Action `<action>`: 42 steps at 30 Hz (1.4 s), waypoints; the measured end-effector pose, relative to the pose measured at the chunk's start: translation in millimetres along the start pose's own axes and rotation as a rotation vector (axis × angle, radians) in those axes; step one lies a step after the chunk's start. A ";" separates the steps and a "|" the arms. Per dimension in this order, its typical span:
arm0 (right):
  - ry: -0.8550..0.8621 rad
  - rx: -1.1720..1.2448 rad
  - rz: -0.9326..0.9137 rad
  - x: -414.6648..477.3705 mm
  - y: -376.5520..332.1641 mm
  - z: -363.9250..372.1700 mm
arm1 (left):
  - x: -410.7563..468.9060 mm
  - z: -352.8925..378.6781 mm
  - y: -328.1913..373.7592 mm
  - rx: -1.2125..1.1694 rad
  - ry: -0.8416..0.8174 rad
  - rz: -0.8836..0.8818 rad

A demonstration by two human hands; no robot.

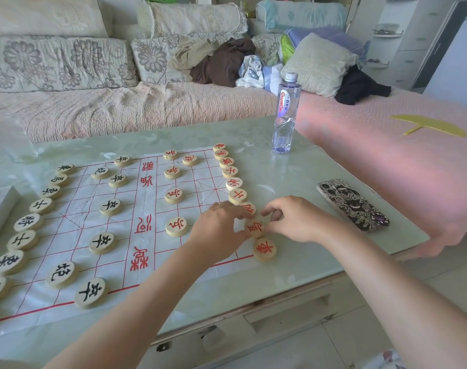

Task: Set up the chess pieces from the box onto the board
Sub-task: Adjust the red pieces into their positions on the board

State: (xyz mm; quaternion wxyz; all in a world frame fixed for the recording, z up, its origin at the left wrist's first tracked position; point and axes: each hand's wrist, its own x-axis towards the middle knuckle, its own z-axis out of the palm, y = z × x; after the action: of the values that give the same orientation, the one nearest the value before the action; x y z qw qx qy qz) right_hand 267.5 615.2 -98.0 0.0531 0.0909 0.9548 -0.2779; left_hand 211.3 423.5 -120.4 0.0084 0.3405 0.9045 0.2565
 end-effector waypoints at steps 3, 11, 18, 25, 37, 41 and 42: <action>-0.005 0.001 0.018 -10.4 -3.4 -8.2 | -3.5 -7.1 4.9 -0.007 -0.042 0.025; -0.155 -0.058 -0.009 -24.7 -5.8 -2.1 | -13.9 -10.1 11.4 0.082 -0.214 0.020; -0.145 -0.005 -0.008 -21.1 -3.9 -7.5 | -11.4 -10.6 9.5 0.112 -0.208 0.029; 0.108 0.032 -0.078 16.9 2.3 -6.3 | 11.5 -17.2 -9.0 0.182 0.001 0.040; 0.054 0.017 -0.135 47.2 1.3 5.9 | 25.8 1.8 -25.0 0.144 -0.039 0.039; 0.092 0.105 -0.117 50.4 3.9 3.5 | 32.9 -0.3 -28.1 0.063 0.031 -0.001; 0.120 0.128 -0.099 52.3 2.8 2.4 | 36.2 -1.5 -29.6 0.055 0.055 -0.014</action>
State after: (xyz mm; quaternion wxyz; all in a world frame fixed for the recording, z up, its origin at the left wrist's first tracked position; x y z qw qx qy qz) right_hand 217.1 623.7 -109.4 -0.0238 0.0631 0.9399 -0.3346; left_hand 165.1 426.4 -127.2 -0.0240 0.3273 0.9134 0.2408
